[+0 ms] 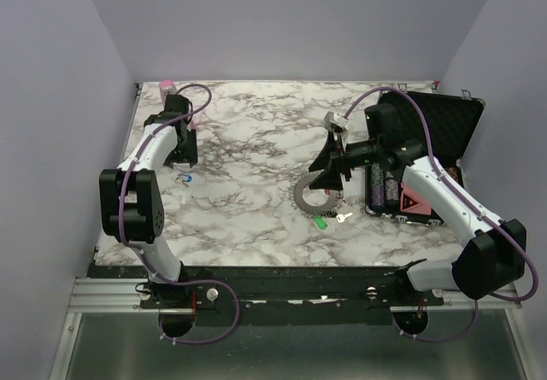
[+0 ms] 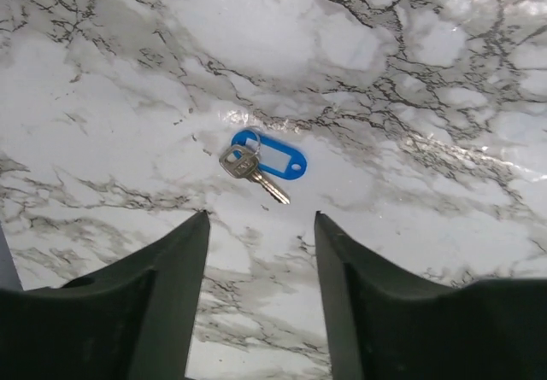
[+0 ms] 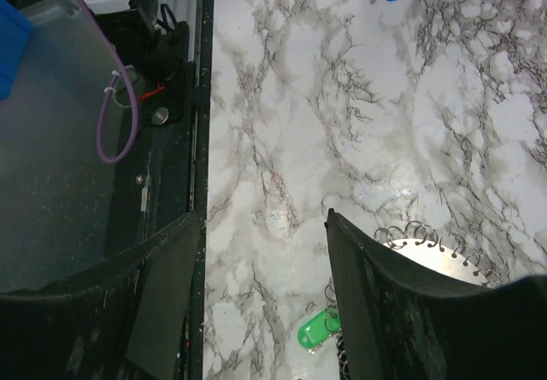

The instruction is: Put the keys on the keyring

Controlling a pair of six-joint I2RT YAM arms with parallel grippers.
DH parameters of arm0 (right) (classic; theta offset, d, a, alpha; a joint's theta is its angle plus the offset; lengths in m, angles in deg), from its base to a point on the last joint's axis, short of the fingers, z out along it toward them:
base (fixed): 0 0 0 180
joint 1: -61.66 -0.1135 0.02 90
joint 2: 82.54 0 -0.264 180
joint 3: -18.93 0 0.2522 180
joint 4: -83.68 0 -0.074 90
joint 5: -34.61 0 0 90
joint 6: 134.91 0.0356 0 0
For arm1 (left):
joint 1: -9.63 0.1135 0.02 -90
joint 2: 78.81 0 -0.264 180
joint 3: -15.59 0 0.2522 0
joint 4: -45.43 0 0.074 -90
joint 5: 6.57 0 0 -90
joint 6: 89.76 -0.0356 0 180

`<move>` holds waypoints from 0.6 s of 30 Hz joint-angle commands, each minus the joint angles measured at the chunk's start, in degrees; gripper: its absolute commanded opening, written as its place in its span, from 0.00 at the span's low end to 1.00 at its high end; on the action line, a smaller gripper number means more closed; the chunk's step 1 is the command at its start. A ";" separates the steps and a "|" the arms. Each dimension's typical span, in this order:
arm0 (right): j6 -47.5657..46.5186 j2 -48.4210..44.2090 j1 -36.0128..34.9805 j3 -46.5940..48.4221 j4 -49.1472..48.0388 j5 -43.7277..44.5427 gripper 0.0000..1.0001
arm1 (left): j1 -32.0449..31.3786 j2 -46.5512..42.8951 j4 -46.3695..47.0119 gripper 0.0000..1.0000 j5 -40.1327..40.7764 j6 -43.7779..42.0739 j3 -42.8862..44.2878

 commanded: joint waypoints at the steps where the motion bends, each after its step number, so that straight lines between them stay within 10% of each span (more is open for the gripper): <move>1: -0.82 -0.99 0.18 1.01 1.27 -2.06 0.70 | 3.06 -2.22 1.21 0.64 -7.25 8.85 -2.20; 18: -0.82 -1.51 0.18 0.75 1.36 -3.21 0.70 | 6.33 12.63 -14.71 0.69 -8.15 21.52 8.26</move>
